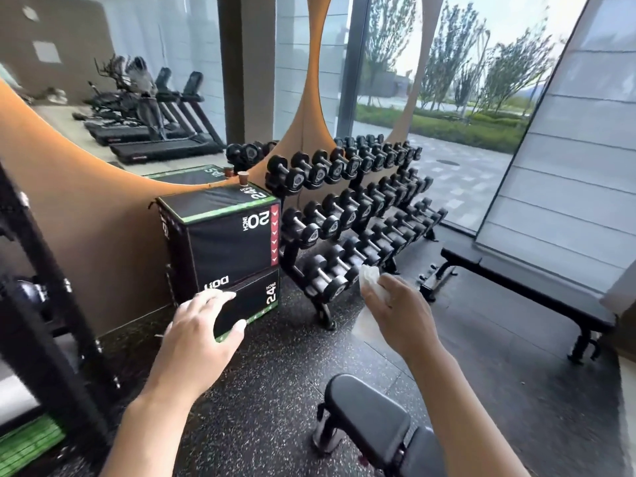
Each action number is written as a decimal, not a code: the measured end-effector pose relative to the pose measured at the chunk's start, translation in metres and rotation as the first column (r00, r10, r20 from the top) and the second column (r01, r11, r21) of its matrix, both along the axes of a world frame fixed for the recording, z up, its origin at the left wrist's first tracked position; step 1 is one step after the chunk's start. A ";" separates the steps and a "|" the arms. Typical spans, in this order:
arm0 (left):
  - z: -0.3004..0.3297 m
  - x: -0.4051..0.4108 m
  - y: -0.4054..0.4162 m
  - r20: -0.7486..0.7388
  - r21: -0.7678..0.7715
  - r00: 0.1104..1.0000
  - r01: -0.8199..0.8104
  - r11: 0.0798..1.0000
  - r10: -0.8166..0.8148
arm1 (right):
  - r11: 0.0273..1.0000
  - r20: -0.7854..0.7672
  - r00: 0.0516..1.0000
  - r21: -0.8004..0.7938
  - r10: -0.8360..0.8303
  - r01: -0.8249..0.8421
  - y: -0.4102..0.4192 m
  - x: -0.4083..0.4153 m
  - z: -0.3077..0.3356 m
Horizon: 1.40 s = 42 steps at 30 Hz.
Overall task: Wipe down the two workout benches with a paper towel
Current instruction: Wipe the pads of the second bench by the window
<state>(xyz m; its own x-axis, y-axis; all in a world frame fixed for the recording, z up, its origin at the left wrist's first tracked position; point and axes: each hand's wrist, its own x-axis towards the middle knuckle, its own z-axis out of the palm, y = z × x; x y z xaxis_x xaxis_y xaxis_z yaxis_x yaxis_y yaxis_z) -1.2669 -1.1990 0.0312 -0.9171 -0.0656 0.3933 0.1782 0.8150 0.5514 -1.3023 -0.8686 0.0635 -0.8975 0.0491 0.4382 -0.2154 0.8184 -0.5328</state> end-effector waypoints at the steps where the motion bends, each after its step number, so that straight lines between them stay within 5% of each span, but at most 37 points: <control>1: -0.001 0.001 -0.008 -0.006 -0.004 1.000 -0.015 1.000 0.014 | 1.000 -0.001 1.000 -0.015 0.009 -0.009 -0.008 -0.004 0.001; 16: -0.013 -0.072 -0.035 -0.001 -0.029 0.997 -0.082 0.996 0.082 | 0.996 -0.017 0.996 -0.009 0.092 -0.092 -0.037 -0.101 -0.025; 42: 0.027 -0.479 0.145 0.031 -0.160 0.999 0.038 0.986 -0.033 | 0.987 0.039 0.999 -0.157 -0.036 0.041 0.131 -0.472 -0.057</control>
<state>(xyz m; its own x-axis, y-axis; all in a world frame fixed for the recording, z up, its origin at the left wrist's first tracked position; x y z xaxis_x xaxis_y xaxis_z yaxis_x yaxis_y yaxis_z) -1.7463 -1.0545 0.0583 -0.9284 0.0291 0.3703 0.1951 0.8865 0.4195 -1.7747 -0.7379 0.0063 -0.9086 0.1498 0.3898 -0.1636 0.7312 -0.6623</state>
